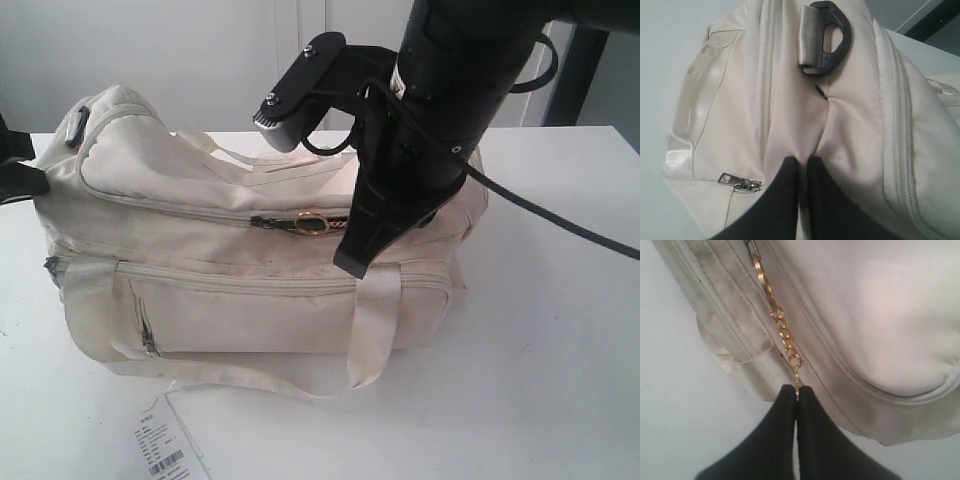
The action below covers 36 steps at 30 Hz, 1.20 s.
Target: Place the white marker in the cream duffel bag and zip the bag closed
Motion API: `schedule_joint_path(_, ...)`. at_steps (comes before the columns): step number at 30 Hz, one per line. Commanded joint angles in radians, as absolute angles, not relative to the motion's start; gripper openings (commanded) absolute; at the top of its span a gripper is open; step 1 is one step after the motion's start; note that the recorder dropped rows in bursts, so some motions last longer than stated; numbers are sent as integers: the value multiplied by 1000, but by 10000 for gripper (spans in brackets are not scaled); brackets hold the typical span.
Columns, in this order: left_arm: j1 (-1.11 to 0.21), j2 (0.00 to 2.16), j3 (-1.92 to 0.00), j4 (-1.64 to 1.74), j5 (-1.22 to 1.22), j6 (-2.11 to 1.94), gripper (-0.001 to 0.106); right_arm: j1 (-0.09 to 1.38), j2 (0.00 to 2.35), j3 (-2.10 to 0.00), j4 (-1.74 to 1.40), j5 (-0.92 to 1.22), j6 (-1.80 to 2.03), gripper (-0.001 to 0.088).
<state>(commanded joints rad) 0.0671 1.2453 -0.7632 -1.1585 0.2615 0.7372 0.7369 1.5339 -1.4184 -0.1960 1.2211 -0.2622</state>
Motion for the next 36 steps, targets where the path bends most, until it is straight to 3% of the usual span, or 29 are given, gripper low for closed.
schedule_joint_path(21,67,1245,-762,-1128,251,789,28,737,1512,-1382,-169,1203,-265,0)
schedule_joint_path(24,67,1245,-762,-1097,248,789,212,737,1512,-1382,-138,1162,-265,0)
schedule_joint_path(30,67,1245,-762,-1038,277,778,933,737,1512,-1382,-130,1101,-276,0)
schedule_joint_path(32,67,1234,-762,-1027,317,778,1021,737,1512,-1382,-126,1101,-287,0)
schedule_joint_path(36,67,1179,-762,-947,365,778,1023,737,1512,-1359,-119,1087,-319,0)
